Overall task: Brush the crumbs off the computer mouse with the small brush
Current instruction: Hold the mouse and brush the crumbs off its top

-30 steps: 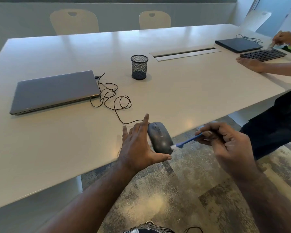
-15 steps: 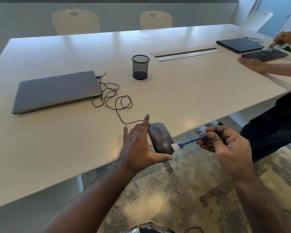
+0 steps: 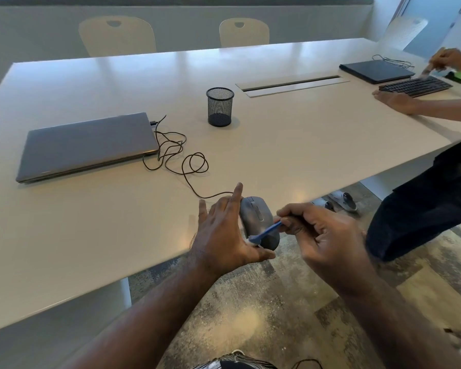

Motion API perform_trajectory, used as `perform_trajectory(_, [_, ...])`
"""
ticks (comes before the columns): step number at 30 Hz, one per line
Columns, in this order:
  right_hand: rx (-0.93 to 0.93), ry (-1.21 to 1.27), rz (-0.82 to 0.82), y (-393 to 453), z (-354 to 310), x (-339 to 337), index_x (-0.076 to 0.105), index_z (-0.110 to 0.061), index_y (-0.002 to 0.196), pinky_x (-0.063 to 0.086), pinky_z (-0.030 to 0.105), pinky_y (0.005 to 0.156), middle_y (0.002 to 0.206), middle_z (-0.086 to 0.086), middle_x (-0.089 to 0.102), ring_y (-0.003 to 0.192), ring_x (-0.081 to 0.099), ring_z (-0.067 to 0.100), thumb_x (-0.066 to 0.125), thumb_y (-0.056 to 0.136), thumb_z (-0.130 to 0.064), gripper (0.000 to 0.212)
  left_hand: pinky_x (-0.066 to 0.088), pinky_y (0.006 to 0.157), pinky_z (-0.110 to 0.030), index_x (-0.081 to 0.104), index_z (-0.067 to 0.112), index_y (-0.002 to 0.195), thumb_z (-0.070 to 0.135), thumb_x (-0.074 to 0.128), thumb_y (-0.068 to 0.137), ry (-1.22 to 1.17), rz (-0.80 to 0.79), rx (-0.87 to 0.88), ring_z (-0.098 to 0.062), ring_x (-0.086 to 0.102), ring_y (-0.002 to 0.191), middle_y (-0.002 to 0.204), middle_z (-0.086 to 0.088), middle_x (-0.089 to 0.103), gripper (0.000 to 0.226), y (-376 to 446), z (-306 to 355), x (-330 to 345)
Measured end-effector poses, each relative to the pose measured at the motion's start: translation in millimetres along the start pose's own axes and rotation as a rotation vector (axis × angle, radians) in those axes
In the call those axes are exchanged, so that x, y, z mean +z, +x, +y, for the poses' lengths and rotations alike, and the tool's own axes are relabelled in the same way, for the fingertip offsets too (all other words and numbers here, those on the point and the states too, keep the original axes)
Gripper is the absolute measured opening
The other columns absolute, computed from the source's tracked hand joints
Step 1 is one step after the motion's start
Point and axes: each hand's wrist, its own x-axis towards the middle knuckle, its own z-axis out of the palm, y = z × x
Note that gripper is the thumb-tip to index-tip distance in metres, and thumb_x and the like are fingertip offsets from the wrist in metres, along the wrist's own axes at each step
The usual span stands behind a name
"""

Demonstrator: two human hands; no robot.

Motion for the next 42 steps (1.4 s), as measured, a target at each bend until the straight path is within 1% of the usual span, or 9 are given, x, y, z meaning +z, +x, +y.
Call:
perform_trajectory(2, [-0.049, -0.078, 0.005, 3, -1, -2, 0.070, -0.013, 0.107, 0.059, 0.027, 0.067, 0.091, -0.005, 0.072, 0.083, 0.070, 0.004, 0.067, 0.087, -0.008, 0.021, -0.005, 0.120, -0.054, -0.012, 0.027, 0.154, 0.082, 0.072, 0.049, 0.003, 0.003, 0.002, -0.015, 0.022, 0.144, 0.153, 0.001, 0.032, 0.145, 0, 0, 0])
perform_trajectory(6, [0.002, -0.110, 0.116, 10, 2, -12, 0.069, -0.013, 0.106, 0.059, 0.025, 0.070, 0.089, -0.005, 0.068, 0.082, 0.070, 0.007, 0.062, 0.088, -0.011, 0.019, -0.006, 0.120, -0.054, -0.013, 0.029, 0.153, 0.081, 0.072, 0.051, 0.004, 0.016, 0.003, -0.014, 0.022, 0.145, 0.154, 0.000, 0.031, 0.143, -2, -3, -4])
perform_trajectory(9, [-0.058, -0.119, 0.207, 18, 4, -16, 0.070, -0.008, 0.103, 0.059, 0.028, 0.074, 0.090, 0.000, 0.072, 0.084, 0.071, 0.011, 0.065, 0.088, -0.003, 0.016, -0.007, 0.120, -0.053, -0.015, 0.031, 0.152, 0.082, 0.070, 0.051, 0.016, 0.011, 0.014, -0.013, 0.020, 0.145, 0.154, 0.001, 0.029, 0.142, -2, -2, -3])
perform_trajectory(13, [-0.179, -0.199, 0.028, 19, 0, -11, 0.070, -0.011, 0.107, 0.055, 0.019, 0.074, 0.097, -0.002, 0.072, 0.086, 0.066, 0.005, 0.066, 0.087, -0.001, 0.022, -0.008, 0.120, -0.053, -0.021, 0.032, 0.151, 0.081, 0.072, 0.051, 0.041, -0.004, 0.037, -0.014, 0.016, 0.147, 0.156, 0.001, 0.025, 0.145, -1, 2, -1])
perform_trajectory(17, [-0.239, -0.232, -0.126, 21, 2, -11, 0.070, -0.015, 0.108, 0.057, 0.027, 0.067, 0.099, -0.005, 0.070, 0.083, 0.067, 0.007, 0.065, 0.087, -0.001, 0.026, -0.008, 0.120, -0.054, -0.021, 0.030, 0.151, 0.080, 0.073, 0.052, 0.058, 0.001, 0.043, -0.015, 0.012, 0.148, 0.158, 0.000, 0.022, 0.146, -1, 1, -1])
perform_trajectory(24, [-0.236, -0.145, 0.047, 34, 1, -15, 0.071, -0.008, 0.105, 0.056, 0.026, 0.076, 0.093, 0.000, 0.071, 0.085, 0.067, 0.009, 0.064, 0.089, 0.001, 0.020, -0.008, 0.120, -0.054, -0.021, 0.030, 0.151, 0.081, 0.072, 0.052, 0.067, -0.003, 0.054, -0.015, 0.012, 0.148, 0.159, -0.001, 0.022, 0.145, -1, 3, -1])
perform_trajectory(32, [-0.219, -0.158, -0.108, 31, 5, -17, 0.071, -0.013, 0.102, 0.055, 0.026, 0.071, 0.091, -0.005, 0.071, 0.084, 0.065, 0.002, 0.066, 0.086, 0.000, 0.021, -0.006, 0.119, -0.055, -0.020, 0.030, 0.151, 0.083, 0.070, 0.050, 0.068, 0.004, 0.043, -0.016, 0.011, 0.149, 0.159, -0.001, 0.023, 0.145, -2, -1, -3])
perform_trajectory(35, [-0.218, -0.116, -0.073, 32, 6, -21, 0.072, -0.010, 0.101, 0.056, 0.022, 0.075, 0.091, -0.005, 0.071, 0.087, 0.066, 0.001, 0.060, 0.089, -0.007, 0.017, -0.007, 0.119, -0.055, -0.018, 0.029, 0.152, 0.083, 0.070, 0.051, 0.057, -0.001, 0.036, -0.015, 0.012, 0.148, 0.158, 0.000, 0.024, 0.144, -3, -2, -4])
perform_trajectory(42, [-0.207, -0.107, -0.012, 25, 6, -15, 0.071, -0.010, 0.101, 0.056, 0.019, 0.075, 0.092, -0.005, 0.071, 0.086, 0.067, 0.001, 0.065, 0.088, 0.000, 0.018, -0.008, 0.120, -0.053, -0.019, 0.031, 0.151, 0.080, 0.072, 0.051, 0.031, 0.012, 0.034, -0.015, 0.014, 0.147, 0.157, 0.000, 0.024, 0.144, 0, 2, -3])
